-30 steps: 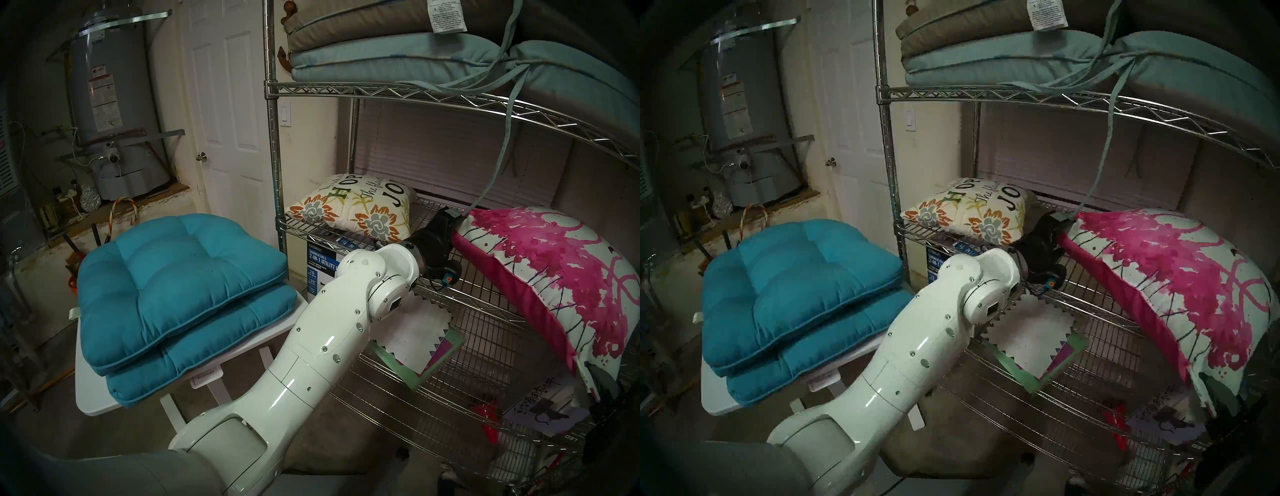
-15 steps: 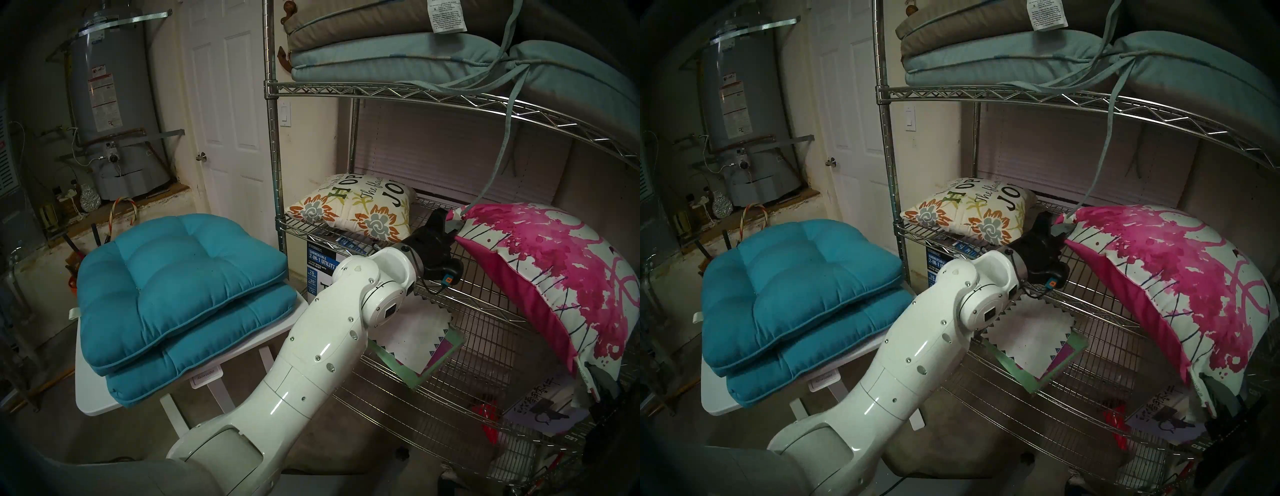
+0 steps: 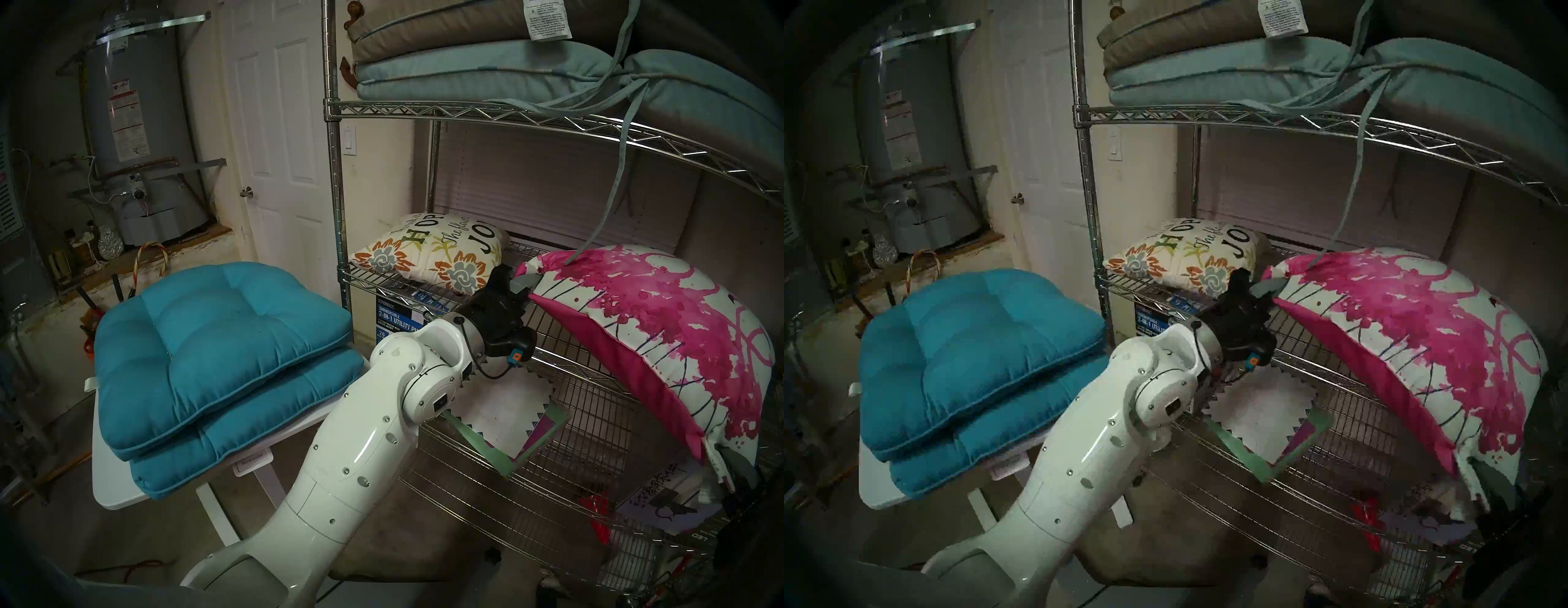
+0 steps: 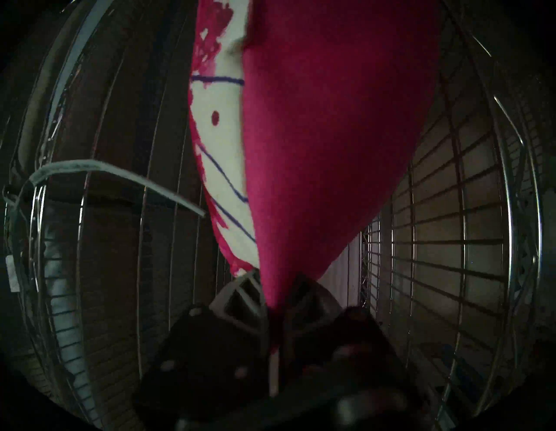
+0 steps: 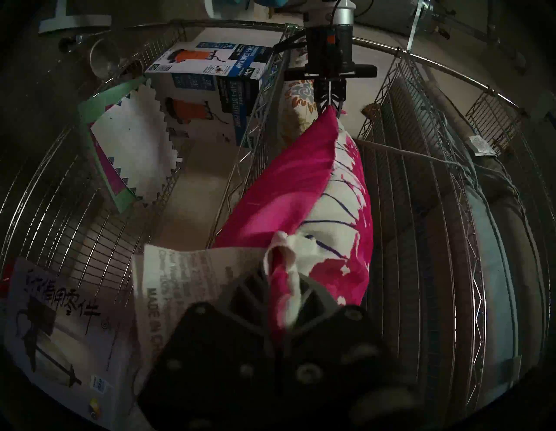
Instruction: Take cushion off the shelf
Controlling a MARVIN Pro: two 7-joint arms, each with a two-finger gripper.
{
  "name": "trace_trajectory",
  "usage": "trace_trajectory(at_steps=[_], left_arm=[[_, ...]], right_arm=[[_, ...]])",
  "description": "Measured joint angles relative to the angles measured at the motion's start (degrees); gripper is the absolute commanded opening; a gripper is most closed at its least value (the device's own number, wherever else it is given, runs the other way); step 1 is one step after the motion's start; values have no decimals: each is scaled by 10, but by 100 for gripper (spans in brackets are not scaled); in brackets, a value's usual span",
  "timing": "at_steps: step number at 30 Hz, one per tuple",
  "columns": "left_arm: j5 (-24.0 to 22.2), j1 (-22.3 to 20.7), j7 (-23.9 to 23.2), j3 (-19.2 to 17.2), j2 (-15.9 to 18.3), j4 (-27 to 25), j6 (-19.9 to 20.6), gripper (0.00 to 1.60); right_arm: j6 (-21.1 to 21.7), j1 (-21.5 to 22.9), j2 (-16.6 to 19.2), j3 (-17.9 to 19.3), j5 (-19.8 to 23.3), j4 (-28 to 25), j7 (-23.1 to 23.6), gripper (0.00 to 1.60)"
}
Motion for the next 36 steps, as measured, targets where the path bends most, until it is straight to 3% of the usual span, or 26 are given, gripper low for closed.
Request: trace_trajectory(at_steps=[10,24,36], left_arm=[[-7,35,-3,-11,21,-41,3,0],[-21,51,-5,-29,37,-77,2,0],[-33,83,-5,-42,56,-151,2,0]], right_arm=[[-3,0,2,0,0,-1,0,0],[-21,12,20,1,4,-1,-3,0],[-25,28,33,2,21,0,-5,0]])
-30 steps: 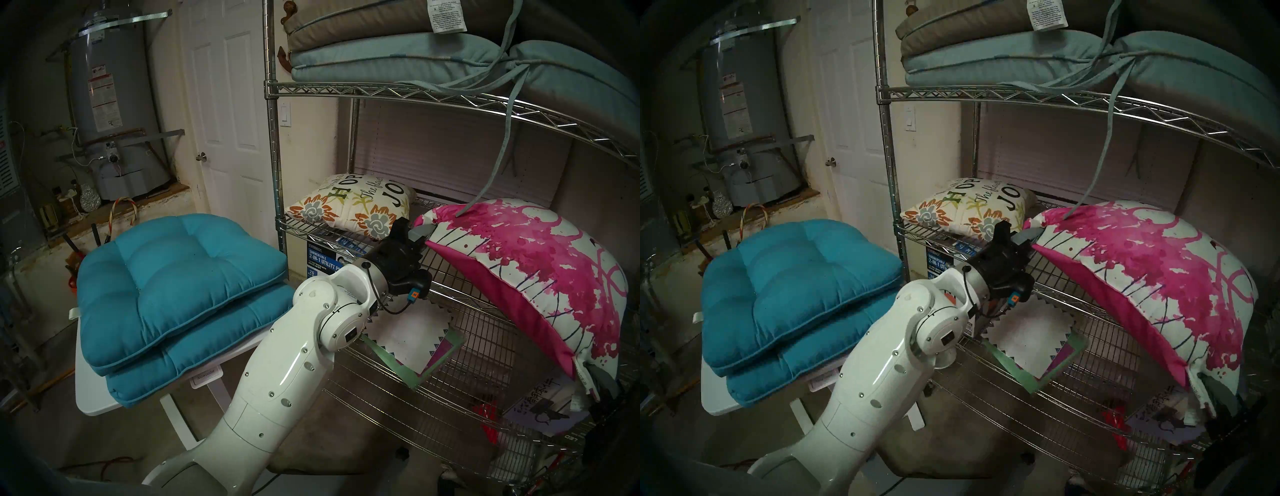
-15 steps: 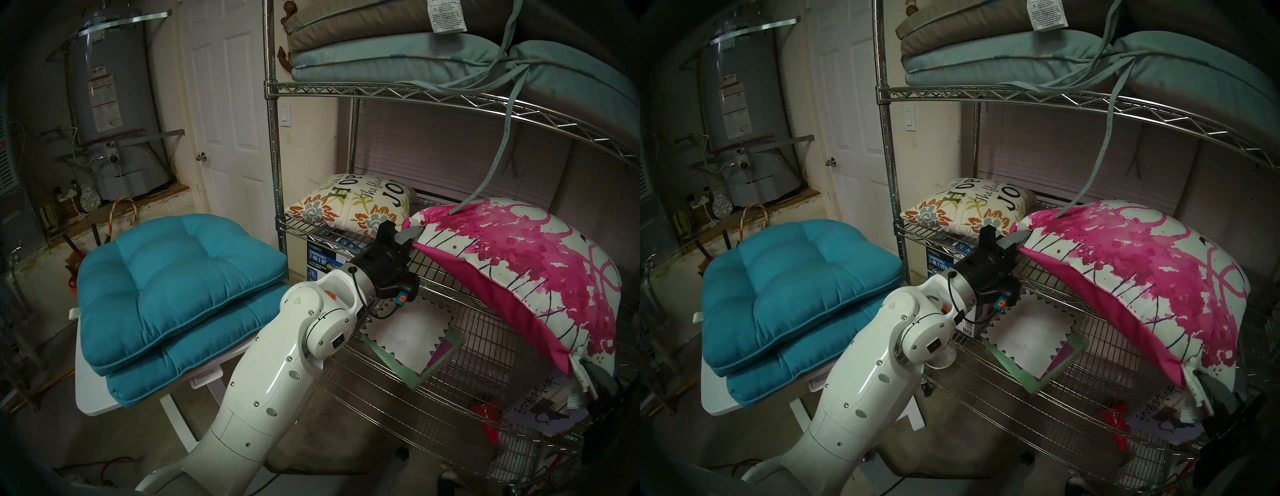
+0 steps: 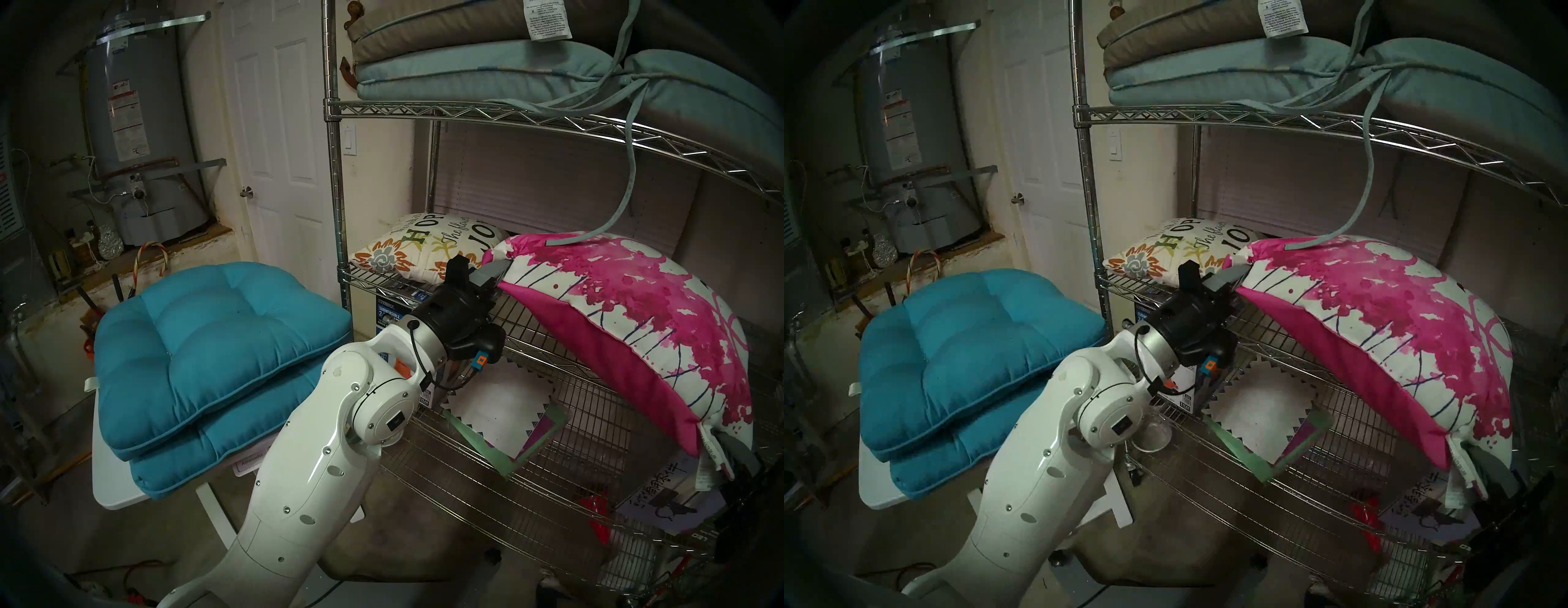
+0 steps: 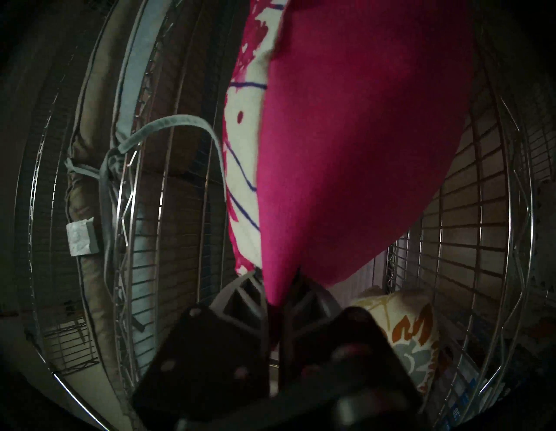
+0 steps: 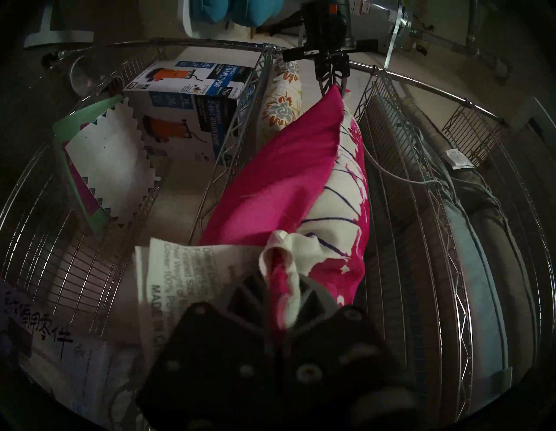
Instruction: Take cushion off the shelf
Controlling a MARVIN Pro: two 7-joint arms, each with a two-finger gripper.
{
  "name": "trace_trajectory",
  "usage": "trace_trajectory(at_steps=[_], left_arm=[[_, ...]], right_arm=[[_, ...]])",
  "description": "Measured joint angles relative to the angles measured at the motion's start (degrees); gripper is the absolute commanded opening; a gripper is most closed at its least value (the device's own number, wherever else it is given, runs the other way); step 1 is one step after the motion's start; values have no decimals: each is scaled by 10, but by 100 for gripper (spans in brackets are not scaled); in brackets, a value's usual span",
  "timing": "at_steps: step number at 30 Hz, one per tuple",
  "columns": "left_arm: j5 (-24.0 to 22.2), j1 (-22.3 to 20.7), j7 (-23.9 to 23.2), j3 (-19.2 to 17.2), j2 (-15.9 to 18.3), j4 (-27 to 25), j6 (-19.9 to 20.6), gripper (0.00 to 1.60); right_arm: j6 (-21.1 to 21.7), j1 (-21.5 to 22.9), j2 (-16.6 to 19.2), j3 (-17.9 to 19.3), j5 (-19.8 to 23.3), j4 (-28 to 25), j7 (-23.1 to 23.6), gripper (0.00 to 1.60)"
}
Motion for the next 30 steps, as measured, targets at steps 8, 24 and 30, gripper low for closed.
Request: trace_trajectory(at_steps=[8,24,30], left_arm=[[-4,31,-1,-10,19,-50,0,0],[-5,61,-6,-40,51,-128,-4,0],[-7,58,-14,-42,52,-148,-8,0]], right_arm=[[7,13,12,-9,10,1,2,0],[22,36,42,-6,29,0,9,0],[28,41,53,5,38,0,16,0]])
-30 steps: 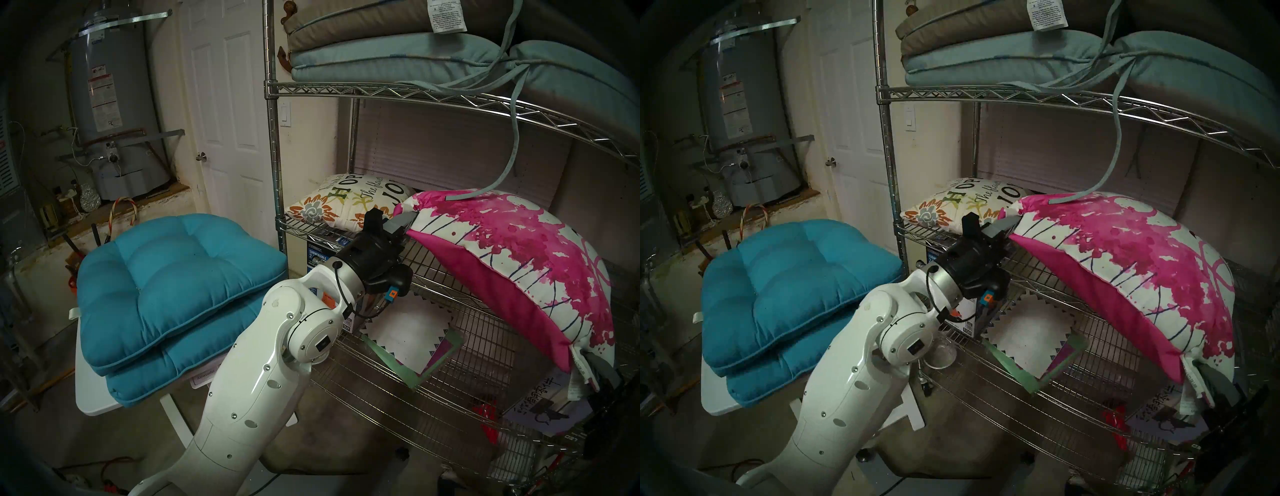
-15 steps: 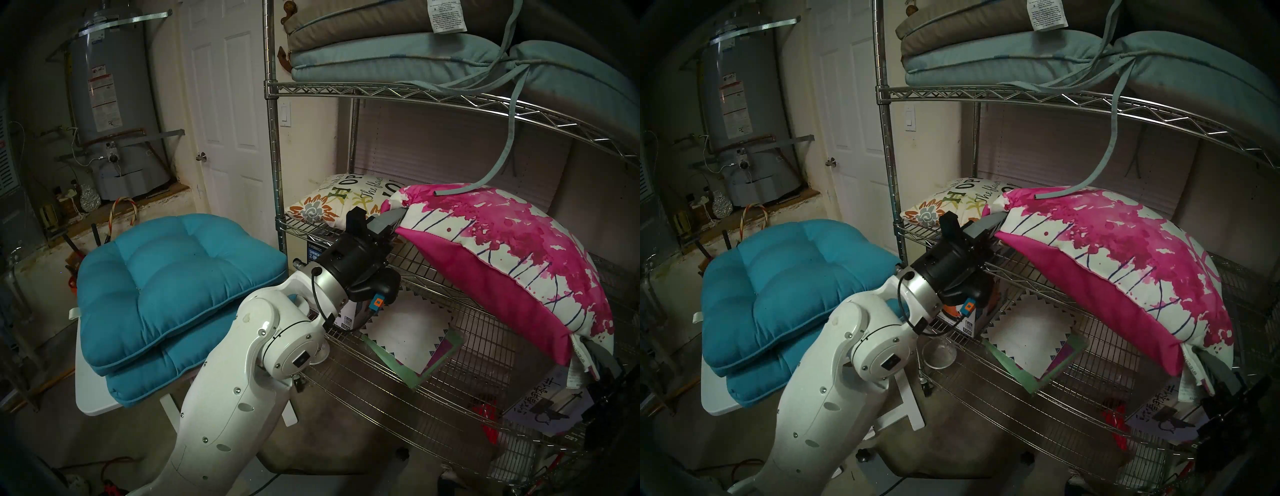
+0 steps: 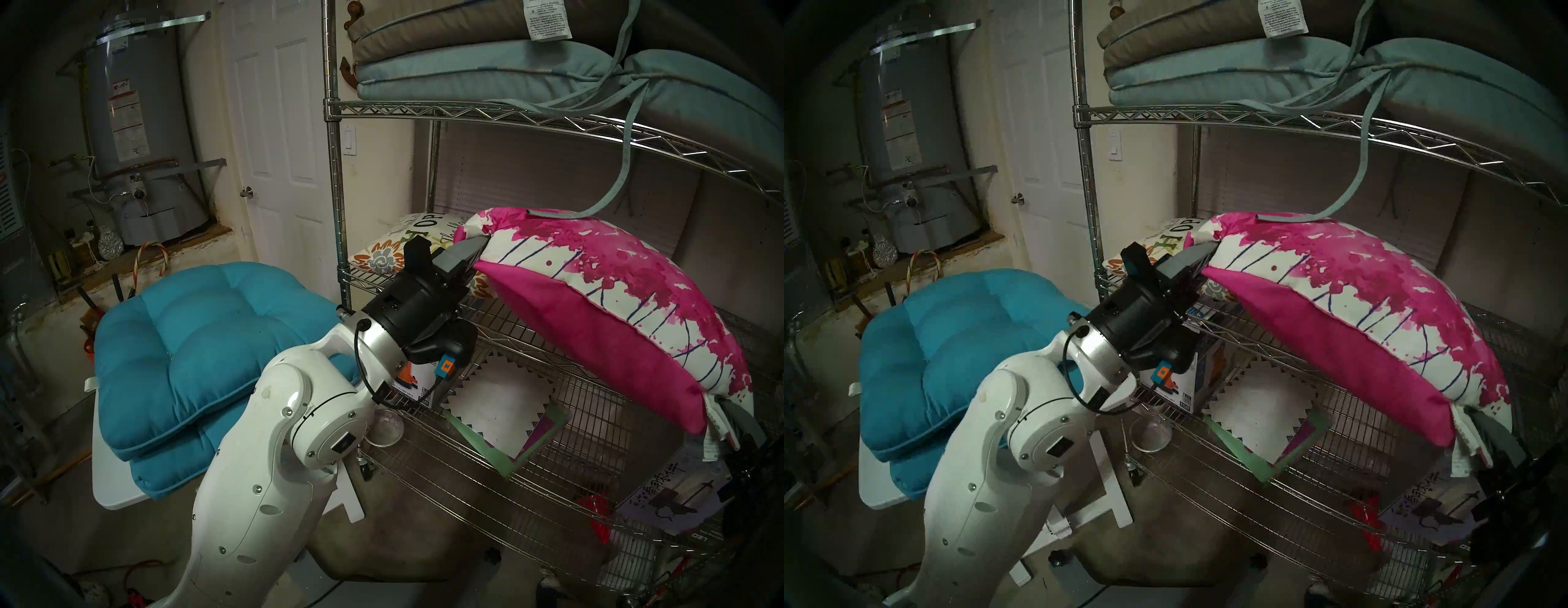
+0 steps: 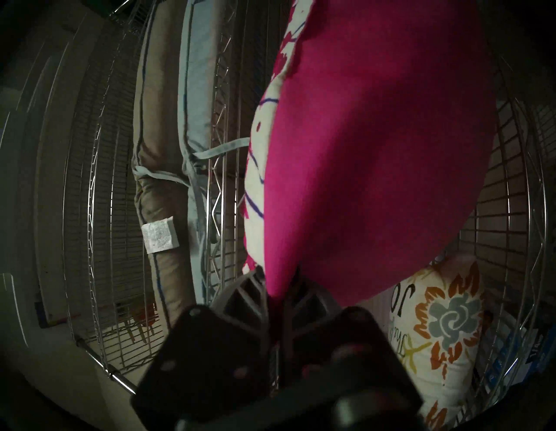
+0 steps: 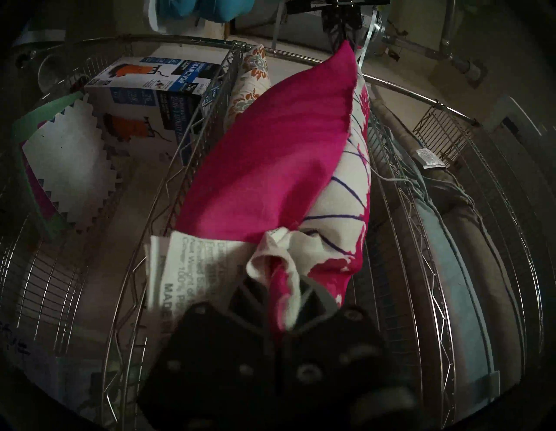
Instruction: Take cushion off the shelf
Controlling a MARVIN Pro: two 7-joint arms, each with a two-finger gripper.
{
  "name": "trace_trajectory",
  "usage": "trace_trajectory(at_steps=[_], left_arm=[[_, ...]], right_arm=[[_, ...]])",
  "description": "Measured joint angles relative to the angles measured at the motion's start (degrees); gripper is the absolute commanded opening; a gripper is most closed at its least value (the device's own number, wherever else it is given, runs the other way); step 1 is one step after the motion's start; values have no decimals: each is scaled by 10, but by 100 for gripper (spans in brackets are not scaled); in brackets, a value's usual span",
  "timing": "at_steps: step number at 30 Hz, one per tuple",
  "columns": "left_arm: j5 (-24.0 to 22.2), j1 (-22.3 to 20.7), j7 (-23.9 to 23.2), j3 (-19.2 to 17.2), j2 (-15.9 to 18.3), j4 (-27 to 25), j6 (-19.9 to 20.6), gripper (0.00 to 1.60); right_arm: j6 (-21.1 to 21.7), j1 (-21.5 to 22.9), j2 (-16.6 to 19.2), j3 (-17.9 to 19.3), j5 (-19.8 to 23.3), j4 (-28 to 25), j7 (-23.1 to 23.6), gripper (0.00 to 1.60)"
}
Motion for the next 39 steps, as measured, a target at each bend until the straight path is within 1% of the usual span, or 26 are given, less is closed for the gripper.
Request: trace_trajectory(at_steps=[8,17,22,26,27,28,32,35,39], left_arm=[[0,-2,-15,13,0,-26,-5,0],[-1,15,-31,41,0,-66,-2,0],[1,29,-35,62,6,-90,10,0],[8,37,-35,81,21,-107,28,0],[11,39,-34,90,27,-111,37,0],[18,41,-30,108,43,-116,53,0],[26,40,-24,127,63,-119,69,0],[33,33,-11,142,84,-121,81,0],[37,27,3,147,95,-121,84,0]], right_arm=[[7,-6,-2,24,18,0,17,0],[4,-31,-26,59,48,-1,25,0],[-10,-49,-43,78,67,-1,23,0],[-23,-63,-55,94,80,-1,22,0],[-27,-69,-59,102,85,-1,22,0],[-36,-79,-65,118,96,0,19,0],[-44,-87,-69,128,108,0,12,0],[-51,-94,-73,133,120,1,0,0],[-54,-97,-78,135,129,1,-11,0]])
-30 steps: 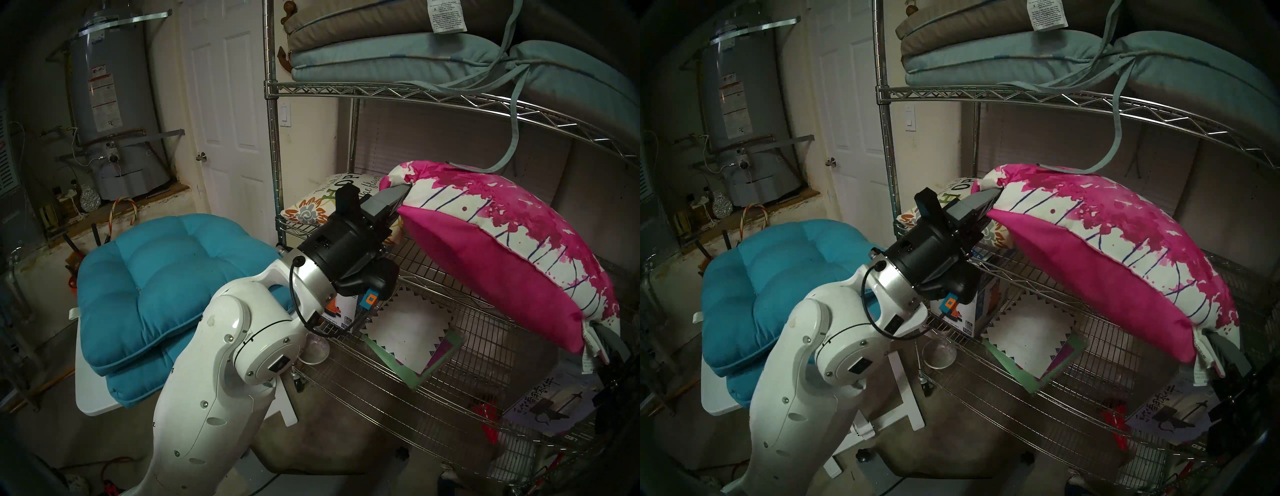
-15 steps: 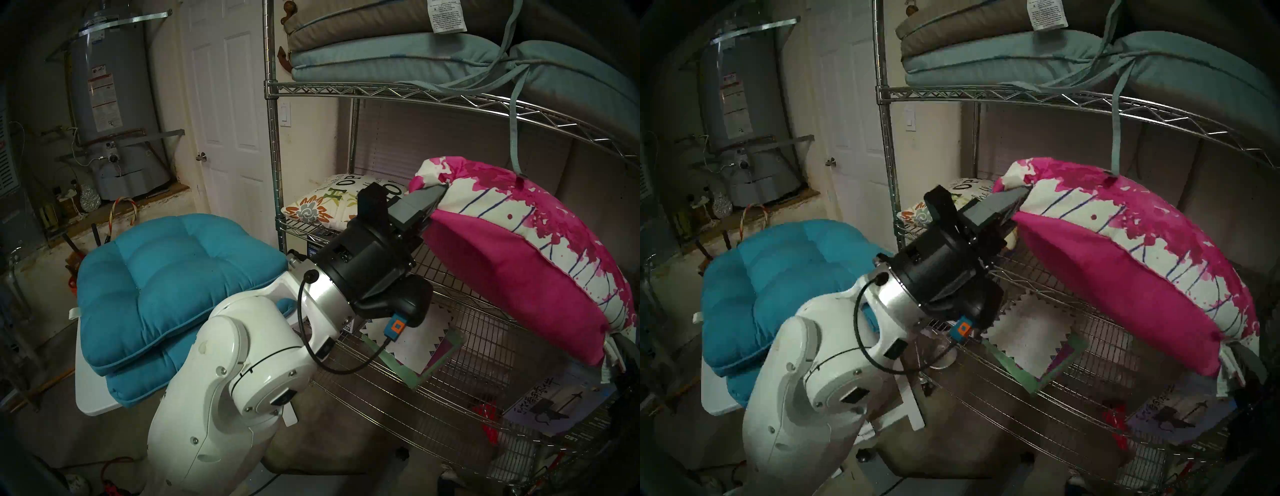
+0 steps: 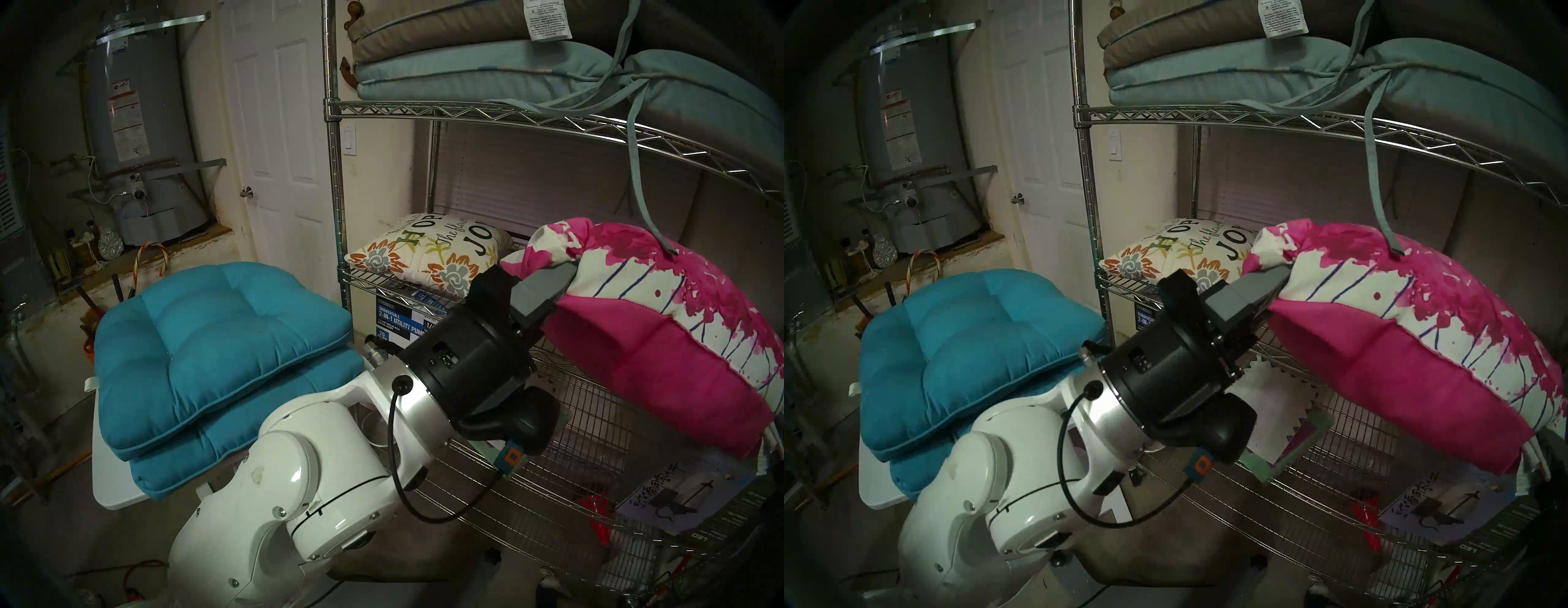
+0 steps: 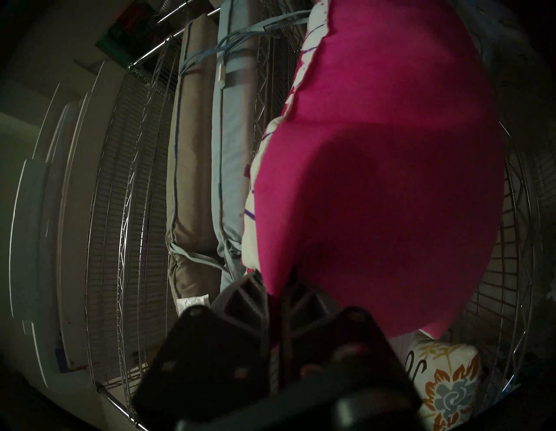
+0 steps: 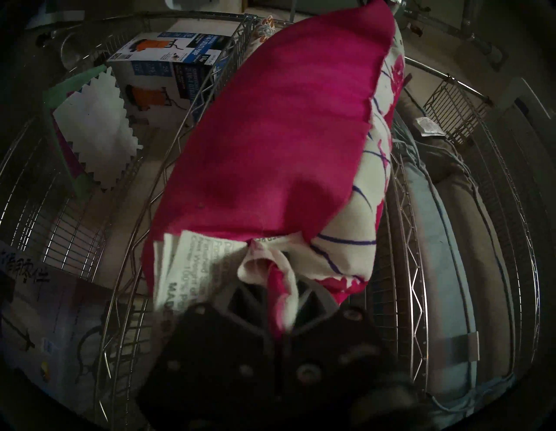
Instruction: Take cushion off the shelf
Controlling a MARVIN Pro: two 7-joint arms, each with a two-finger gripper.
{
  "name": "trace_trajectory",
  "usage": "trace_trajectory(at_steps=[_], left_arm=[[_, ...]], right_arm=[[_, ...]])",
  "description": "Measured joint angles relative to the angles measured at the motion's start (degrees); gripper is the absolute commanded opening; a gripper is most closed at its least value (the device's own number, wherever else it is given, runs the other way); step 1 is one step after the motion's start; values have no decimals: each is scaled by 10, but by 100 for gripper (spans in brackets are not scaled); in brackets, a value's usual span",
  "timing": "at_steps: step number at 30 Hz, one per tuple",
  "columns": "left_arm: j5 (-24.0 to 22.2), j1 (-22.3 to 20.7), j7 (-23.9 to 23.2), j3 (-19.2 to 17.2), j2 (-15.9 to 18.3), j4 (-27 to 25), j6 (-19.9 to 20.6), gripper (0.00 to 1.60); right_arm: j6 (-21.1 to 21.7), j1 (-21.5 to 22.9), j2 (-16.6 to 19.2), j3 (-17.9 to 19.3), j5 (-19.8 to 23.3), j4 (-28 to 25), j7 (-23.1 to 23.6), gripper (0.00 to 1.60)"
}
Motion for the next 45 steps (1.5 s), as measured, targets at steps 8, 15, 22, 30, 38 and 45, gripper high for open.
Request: trace_trajectory(at_steps=[8,15,22,30,38,45], left_arm=[[7,-12,35,2,7,0,1,0],[9,-19,61,2,6,0,-3,0],[9,-25,83,-3,5,0,-9,0],[9,-41,107,-31,-1,0,-13,0],[10,-69,128,-72,-11,0,-13,0],[10,-93,140,-93,-15,0,-21,0]], right_arm=[[-16,-4,-10,2,16,1,-24,0],[-24,-5,-20,2,25,1,-43,0],[-27,-5,-30,2,32,0,-59,0],[-28,-5,-36,2,40,-1,-80,0],[-30,-5,-35,2,47,-6,-103,0],[-31,-4,-27,2,53,-7,-127,0]])
